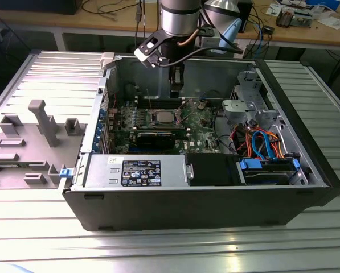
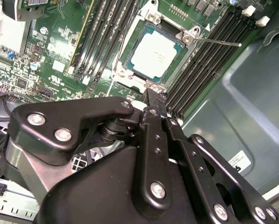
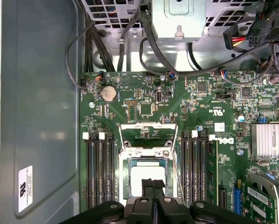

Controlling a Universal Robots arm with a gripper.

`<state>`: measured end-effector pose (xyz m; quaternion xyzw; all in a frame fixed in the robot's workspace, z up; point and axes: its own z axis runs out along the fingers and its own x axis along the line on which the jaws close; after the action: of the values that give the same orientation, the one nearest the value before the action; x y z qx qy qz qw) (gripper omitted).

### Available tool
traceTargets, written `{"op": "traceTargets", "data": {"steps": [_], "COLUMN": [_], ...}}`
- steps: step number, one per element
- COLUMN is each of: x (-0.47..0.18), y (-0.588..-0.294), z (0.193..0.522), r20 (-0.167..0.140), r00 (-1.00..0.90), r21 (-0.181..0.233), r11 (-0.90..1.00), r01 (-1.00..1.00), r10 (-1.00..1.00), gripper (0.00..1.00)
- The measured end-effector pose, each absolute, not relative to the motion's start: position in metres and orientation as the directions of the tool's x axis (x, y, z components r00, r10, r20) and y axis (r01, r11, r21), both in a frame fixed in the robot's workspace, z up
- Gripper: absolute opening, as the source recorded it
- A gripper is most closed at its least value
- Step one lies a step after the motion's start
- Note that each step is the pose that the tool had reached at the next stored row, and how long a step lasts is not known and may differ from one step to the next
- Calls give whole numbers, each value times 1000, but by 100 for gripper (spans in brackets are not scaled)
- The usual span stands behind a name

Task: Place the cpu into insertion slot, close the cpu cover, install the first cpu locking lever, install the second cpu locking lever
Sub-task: 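Close the cpu cover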

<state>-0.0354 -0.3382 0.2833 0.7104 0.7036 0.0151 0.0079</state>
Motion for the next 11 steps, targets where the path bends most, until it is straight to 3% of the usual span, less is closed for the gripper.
{"op": "traceTargets", "data": {"steps": [11], "x": [-26], "y": [-338], "z": [283], "r20": [10], "r00": [9], "r21": [32], "r11": [-10], "r01": [999], "r10": [1000], "gripper": [11]}}
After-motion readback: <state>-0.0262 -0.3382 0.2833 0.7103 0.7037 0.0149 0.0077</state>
